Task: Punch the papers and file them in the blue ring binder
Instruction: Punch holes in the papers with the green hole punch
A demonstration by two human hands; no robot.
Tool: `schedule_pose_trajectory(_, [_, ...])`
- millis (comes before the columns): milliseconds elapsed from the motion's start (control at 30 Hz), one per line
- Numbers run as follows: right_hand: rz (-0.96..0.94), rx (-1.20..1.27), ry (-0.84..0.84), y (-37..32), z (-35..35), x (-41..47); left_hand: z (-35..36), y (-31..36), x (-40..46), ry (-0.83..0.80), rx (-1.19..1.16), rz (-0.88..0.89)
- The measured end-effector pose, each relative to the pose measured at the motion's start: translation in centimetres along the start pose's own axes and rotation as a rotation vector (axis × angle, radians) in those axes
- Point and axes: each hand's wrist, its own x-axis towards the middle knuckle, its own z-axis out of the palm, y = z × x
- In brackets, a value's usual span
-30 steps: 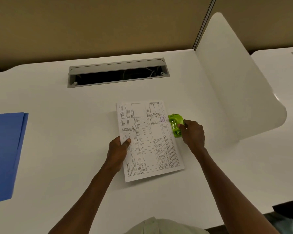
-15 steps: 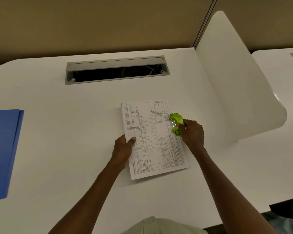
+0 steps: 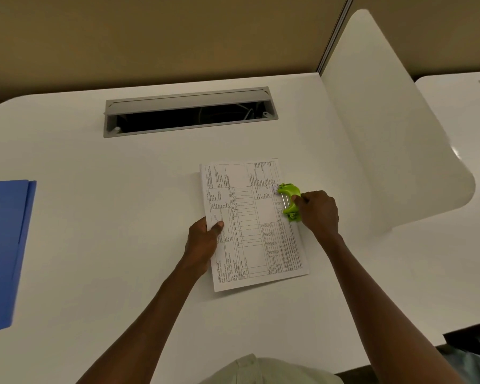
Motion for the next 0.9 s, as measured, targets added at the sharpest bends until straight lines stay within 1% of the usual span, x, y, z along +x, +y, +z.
schedule_pose_trajectory(267, [-0.017, -0.011, -0.028, -0.25, -0.52, 0.34, -0.01, -0.02, 0.03, 0.008, -0.003, -0.009])
schedule_pose_trajectory(900, [-0.013, 0.009, -0.018, -0.26, -0.49, 0.21, 0.22, 0.3, 0.3, 0.033, 0.031, -0.015])
